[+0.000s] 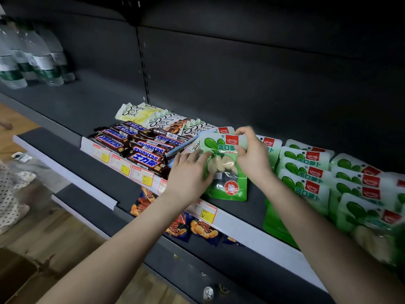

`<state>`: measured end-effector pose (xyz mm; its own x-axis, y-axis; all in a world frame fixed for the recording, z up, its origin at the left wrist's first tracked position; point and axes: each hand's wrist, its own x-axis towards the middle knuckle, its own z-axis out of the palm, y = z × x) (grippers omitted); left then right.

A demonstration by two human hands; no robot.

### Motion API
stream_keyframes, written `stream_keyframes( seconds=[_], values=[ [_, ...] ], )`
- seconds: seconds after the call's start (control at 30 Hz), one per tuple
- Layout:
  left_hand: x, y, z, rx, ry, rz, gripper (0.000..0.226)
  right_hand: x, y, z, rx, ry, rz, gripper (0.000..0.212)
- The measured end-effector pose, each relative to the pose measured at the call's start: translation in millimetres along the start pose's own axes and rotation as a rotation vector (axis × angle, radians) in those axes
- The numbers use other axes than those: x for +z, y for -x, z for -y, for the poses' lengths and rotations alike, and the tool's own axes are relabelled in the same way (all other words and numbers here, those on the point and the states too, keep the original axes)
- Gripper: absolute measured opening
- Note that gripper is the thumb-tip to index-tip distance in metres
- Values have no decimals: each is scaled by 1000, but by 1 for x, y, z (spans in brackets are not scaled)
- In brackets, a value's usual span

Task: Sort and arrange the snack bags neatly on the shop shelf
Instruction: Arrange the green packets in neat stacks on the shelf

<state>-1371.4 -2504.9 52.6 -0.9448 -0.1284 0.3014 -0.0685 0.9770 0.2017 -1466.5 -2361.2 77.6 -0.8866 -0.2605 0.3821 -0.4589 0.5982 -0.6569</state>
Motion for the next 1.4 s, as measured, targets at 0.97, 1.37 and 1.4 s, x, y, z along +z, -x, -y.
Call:
stream_keyframes(
  seconds=[0.97,1.37,1.4],
  values=[
    [36,-23,-42,261,-89,364,48,-29,22,-37,-31,675,351,49],
    [37,-33,-50,252,-56,331,45,-19,32,-41,33,537,542,53],
    [37,-32,-49,250,-61,335,47,-17,32,-40,55,542,541,55]
  ],
)
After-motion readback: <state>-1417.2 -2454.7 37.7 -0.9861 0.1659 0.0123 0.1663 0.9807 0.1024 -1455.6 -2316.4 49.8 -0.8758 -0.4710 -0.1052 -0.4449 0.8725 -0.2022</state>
